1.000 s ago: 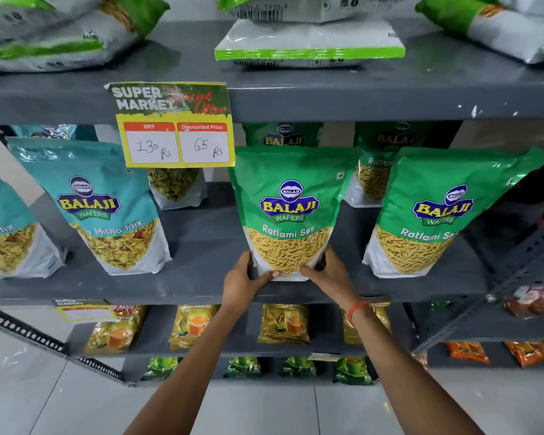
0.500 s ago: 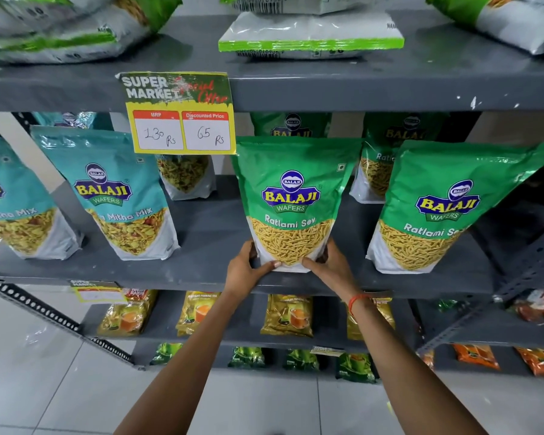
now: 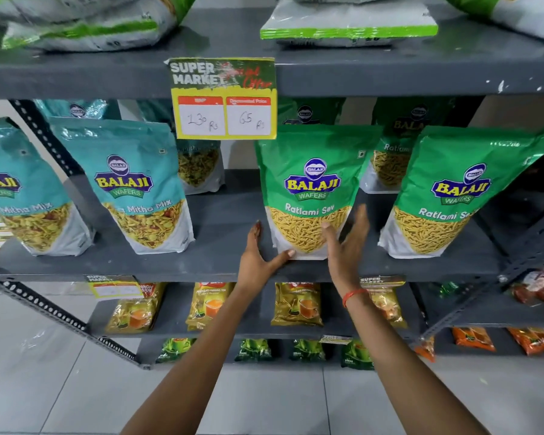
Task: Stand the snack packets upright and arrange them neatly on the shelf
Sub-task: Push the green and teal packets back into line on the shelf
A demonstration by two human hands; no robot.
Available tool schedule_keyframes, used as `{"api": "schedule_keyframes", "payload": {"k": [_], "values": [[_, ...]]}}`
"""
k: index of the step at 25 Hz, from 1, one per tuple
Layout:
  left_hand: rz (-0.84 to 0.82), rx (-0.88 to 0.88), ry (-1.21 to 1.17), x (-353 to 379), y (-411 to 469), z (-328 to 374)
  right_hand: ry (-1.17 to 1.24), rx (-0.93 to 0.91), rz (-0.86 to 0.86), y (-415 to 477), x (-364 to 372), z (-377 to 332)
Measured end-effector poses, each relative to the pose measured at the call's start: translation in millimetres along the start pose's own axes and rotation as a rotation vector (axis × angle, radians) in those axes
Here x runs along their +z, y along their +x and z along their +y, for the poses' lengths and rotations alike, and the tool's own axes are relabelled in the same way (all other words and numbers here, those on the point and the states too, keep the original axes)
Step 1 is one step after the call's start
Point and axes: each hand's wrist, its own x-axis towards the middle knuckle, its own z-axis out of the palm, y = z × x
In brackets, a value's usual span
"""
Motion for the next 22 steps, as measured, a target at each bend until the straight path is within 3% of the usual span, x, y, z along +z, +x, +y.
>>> {"api": "schedule_keyframes", "payload": {"k": [3, 8, 10, 13, 16, 19, 22], "values": [[0.160, 0.182, 0.001, -43, -7, 13, 0.042, -0.200, 0.207, -26, 59, -35], [0.362, 0.385, 0.014, -137, -1, 14, 0.026, -0.387, 0.218, -62, 167, -74], [0.431, 0.382, 0.040, -171, 1, -7, 0.008, -0.382, 0.172, -75, 201, -71], [0.536, 0.290, 0.080, -210, 11, -46, -0.047, -0.162, -0.108, -83, 238, -42], [0.362, 0.093, -0.075, -233, 21, -81, -0.057, 0.154, -0.371, -77, 256, -13], [0.146, -0.012, -0.106, -245, 28, -109, -0.076, 0.224, -0.509, -70, 264, -2], [0.120, -0.049, -0.075, -249, 31, -114, -0.092, 0.244, -0.532, -64, 261, 1]]}}
